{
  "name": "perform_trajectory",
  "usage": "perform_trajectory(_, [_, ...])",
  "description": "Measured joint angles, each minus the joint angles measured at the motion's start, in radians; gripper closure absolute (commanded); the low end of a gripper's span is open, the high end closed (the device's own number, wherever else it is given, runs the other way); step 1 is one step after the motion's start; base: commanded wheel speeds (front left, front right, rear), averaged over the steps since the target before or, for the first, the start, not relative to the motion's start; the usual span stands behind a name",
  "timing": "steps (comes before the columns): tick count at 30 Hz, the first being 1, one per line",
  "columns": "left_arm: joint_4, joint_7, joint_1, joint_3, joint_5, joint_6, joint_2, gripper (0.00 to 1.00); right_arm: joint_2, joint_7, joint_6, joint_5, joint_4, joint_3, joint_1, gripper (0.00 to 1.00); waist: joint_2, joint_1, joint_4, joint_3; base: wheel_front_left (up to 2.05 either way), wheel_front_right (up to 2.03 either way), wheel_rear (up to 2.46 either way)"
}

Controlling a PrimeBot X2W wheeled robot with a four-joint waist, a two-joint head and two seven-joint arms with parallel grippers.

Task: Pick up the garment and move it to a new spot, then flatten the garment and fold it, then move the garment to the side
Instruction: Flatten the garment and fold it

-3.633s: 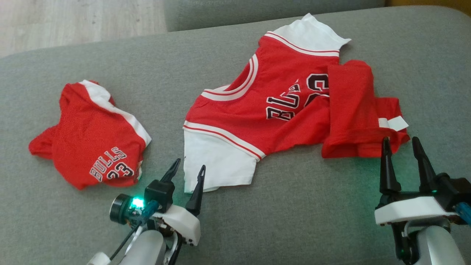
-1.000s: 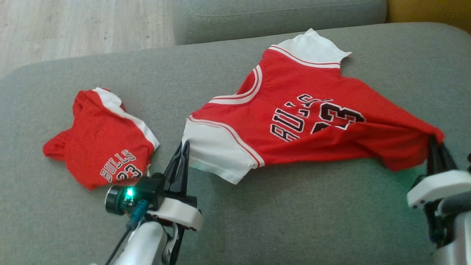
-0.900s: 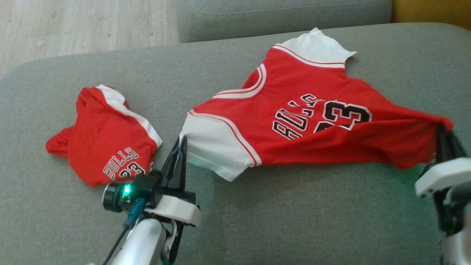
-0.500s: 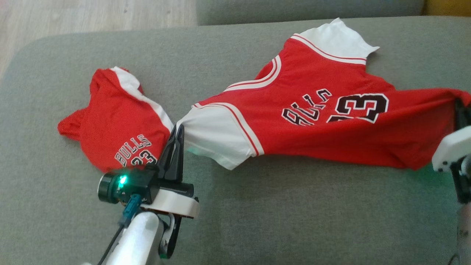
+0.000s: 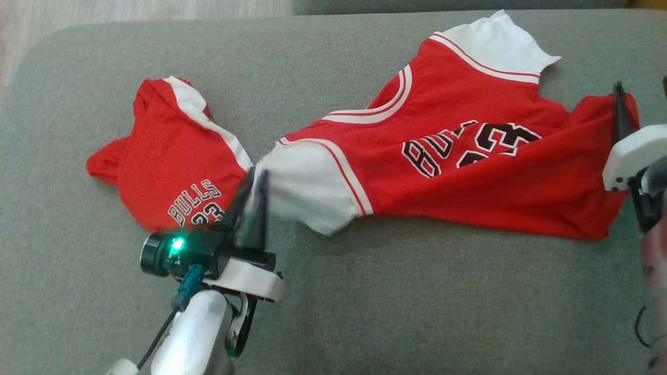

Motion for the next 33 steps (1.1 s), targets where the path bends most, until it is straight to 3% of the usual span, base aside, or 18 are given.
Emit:
perform_trajectory(5, [0.018, -0.003, 0.002, 0.002, 0.0, 0.001, -0.002, 0.0, 0.029, -0.105, 0.0, -0.02, -0.007, -0.02, 0.001, 0.0, 0.0, -0.0001, -0.012, -0.026, 0.0, 0.0, 0.0])
perform_trajectory(9, [0.017, -0.003, 0.007, 0.011, 0.0, 0.007, -0.004, 0.0, 0.077, -0.173, 0.0, 0.011, -0.094, -0.036, 0.072, 0.0, 0.0, -0.0001, -0.022, -0.058, 0.0, 0.0, 0.0])
perform_trajectory(12, [-0.003, -0.003, 0.041, 0.019, -0.002, 0.01, -0.006, 0.0, 0.14, -0.201, 0.0, 0.089, -0.214, -0.042, 0.211, 0.0, 0.0, -0.0002, -0.033, -0.094, 0.0, 0.0, 0.0])
perform_trajectory(20, [-0.033, -0.003, 0.119, 0.032, -0.003, 0.009, -0.007, 0.0, 0.2, -0.198, 0.0, 0.221, -0.421, -0.027, 0.532, 0.0, 0.0, -0.0004, -0.048, -0.152, 0.0, 0.0, 0.0])
perform_trajectory(25, [-0.039, -0.003, 0.131, 0.032, -0.003, 0.008, -0.007, 0.0, 0.203, -0.189, 0.0, 0.317, -0.421, 0.022, 0.644, 0.0, 0.0, -0.0003, -0.056, -0.156, 0.0, 0.0, 0.0])
perform_trajectory(33, [-0.038, -0.003, 0.131, 0.031, -0.003, 0.0, -0.009, 0.0, 0.205, -0.178, 0.0, 0.326, -0.346, -0.003, 0.64, 0.0, 0.0, -0.0002, -0.06, -0.147, 0.0, 0.0, 0.0])
